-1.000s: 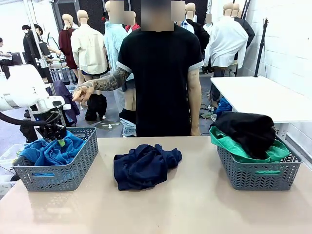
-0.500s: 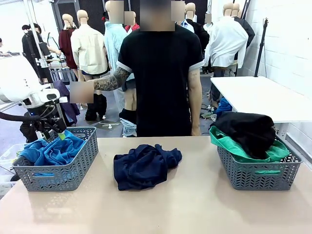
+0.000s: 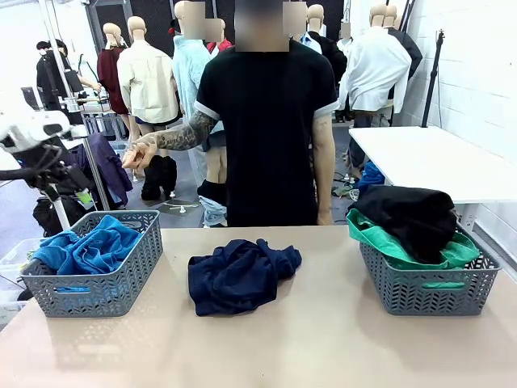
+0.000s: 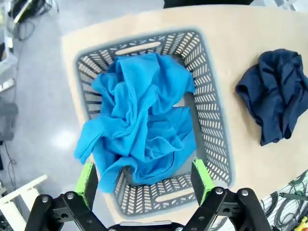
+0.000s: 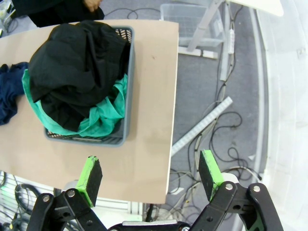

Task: Sort the tops and bottoms.
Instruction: Lift clothes from the center of the table with your right hand.

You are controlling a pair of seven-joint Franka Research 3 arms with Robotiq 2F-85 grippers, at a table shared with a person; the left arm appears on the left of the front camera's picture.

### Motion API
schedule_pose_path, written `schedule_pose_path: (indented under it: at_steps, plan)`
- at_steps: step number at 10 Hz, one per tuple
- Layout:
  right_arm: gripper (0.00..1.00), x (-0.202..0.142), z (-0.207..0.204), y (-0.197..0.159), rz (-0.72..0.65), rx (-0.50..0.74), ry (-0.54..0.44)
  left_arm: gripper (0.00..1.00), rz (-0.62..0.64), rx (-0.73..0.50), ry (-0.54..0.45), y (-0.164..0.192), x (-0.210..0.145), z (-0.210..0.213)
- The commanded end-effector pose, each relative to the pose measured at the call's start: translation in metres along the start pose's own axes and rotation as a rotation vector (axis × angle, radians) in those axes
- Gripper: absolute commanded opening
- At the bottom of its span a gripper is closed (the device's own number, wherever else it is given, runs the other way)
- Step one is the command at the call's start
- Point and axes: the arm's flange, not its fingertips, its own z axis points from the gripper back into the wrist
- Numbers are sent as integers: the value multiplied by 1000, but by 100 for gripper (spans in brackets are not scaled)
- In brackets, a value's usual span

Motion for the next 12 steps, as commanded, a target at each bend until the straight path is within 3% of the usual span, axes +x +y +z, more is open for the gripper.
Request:
schedule_pose_path:
  at_steps: [1,2,3,7,9,11,12]
  plan:
    - [100,0,0,0,7,11,6,100,-40,51,-88,3,-30,11]
    - [100,0,0,0,7,11,6,100,-55,25,-98,4,-32,15]
    - [100,0,0,0,7,11,6,100,-11,20,-41,2,-12,17]
    - [100,0,0,0,7,11,6,100,-25,18,-55,1,-20,18]
    - [100,0,0,0,7,11,6,100,58,62,-238,43,-48,63]
    - [100,0,0,0,7,11,6,100,186,124,-279,93,-67,84]
    - [100,0,0,0,7,11,6,100,227,95,-252,110,-77,93]
